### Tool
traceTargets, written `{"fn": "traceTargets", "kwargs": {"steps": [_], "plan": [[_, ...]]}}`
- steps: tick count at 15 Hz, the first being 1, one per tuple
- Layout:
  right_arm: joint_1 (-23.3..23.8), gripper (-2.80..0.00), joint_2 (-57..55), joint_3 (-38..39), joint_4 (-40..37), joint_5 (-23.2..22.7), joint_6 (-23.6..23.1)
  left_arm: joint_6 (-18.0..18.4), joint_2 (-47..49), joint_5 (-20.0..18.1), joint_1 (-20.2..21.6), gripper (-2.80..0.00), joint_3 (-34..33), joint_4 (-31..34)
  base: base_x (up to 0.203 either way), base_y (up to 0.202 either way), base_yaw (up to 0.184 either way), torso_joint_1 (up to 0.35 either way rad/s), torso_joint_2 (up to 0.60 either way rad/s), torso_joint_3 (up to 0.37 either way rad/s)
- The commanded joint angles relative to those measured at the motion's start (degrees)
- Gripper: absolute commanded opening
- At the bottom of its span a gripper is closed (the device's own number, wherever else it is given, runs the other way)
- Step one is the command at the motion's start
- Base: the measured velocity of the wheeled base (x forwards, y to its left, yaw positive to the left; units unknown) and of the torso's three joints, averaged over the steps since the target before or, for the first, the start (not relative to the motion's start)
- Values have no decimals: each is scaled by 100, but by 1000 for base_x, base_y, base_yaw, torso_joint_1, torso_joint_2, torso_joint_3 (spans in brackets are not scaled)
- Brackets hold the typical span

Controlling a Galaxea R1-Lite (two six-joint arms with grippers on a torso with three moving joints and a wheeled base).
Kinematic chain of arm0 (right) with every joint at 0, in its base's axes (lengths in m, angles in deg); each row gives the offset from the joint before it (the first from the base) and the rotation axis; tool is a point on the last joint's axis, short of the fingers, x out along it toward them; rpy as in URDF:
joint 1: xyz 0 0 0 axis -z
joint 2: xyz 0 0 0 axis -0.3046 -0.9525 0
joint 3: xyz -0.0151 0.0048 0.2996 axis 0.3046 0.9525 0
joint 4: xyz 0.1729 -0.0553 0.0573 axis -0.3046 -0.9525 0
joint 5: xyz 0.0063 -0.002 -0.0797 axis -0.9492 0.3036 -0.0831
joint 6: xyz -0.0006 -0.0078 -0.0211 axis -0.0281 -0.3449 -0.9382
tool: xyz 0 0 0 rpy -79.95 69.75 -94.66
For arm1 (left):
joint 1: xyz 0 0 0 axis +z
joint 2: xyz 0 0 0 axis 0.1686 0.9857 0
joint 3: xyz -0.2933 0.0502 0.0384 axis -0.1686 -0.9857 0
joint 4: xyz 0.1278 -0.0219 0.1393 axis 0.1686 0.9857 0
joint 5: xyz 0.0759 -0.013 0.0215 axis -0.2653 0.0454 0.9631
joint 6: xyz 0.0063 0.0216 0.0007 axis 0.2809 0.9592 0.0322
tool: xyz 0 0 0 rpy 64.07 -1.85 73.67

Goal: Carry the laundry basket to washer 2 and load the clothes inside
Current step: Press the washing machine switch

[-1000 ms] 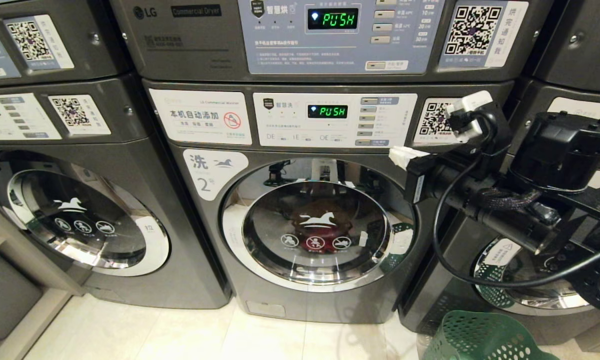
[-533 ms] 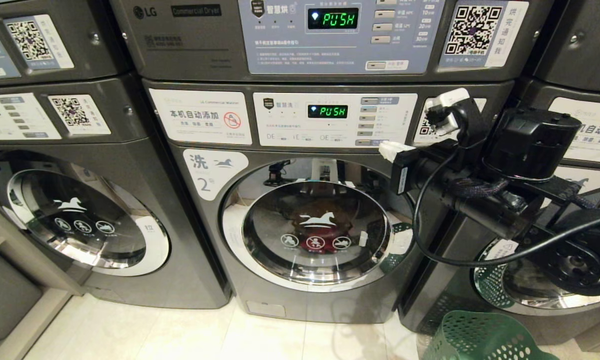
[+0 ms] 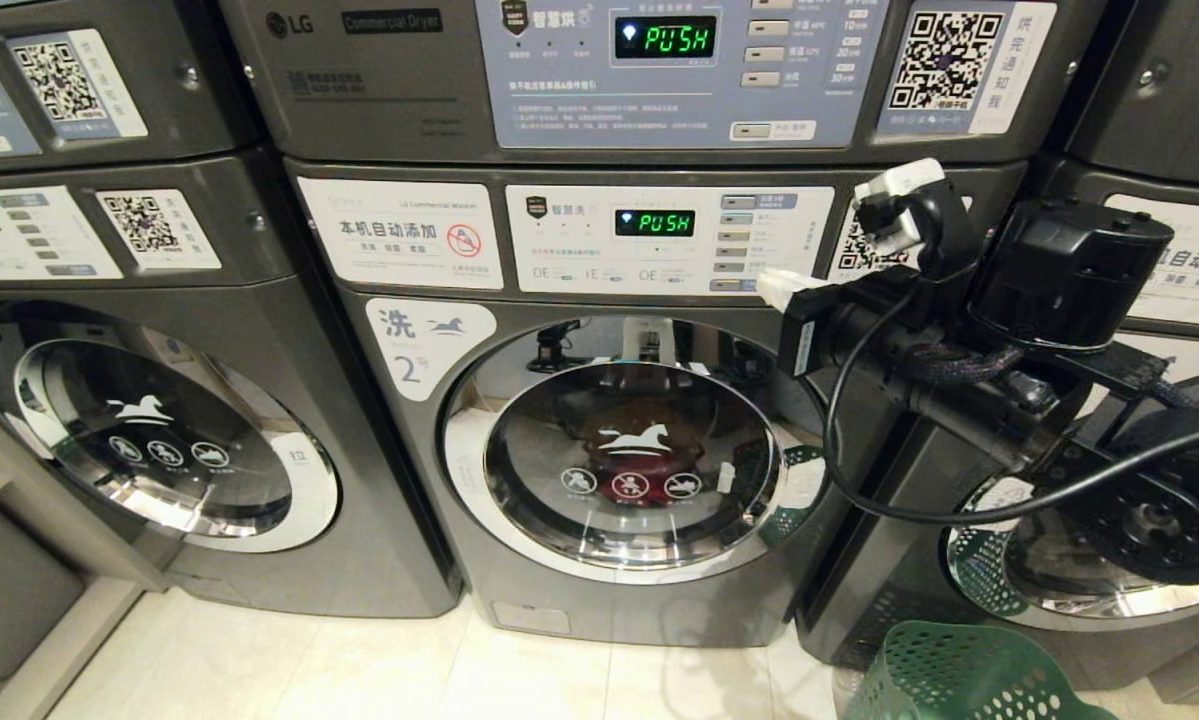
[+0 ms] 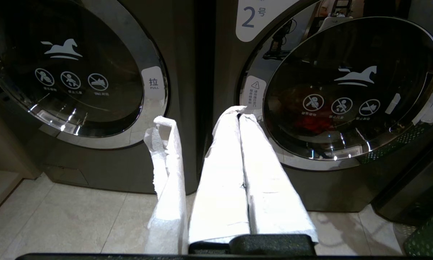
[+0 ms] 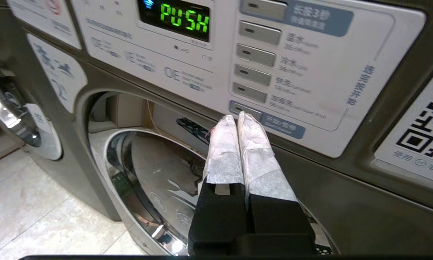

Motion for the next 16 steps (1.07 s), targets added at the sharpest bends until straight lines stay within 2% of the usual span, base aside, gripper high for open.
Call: {"fn": "traceTargets", "kwargs": {"steps": [1,7,12,16], "plan": [[-129,-280,171,41,33,-7,38,-3,-1,2,0,-280,-229,-7,0,0,0,0,0,0],[-174,-280,362,176,-151,-5,92,-3,-1,2,0,-280,-229,0,0,0,0,0,0,0],[-114,-280,748,683,-464,96,17,-3,-1,2,0,-280,-229,-7,0,0,0,0,0,0],[-130,-280,679,559,-494,89,22,25,-1,-1,0,-280,-229,-9,0,0,0,0,0,0]]}}
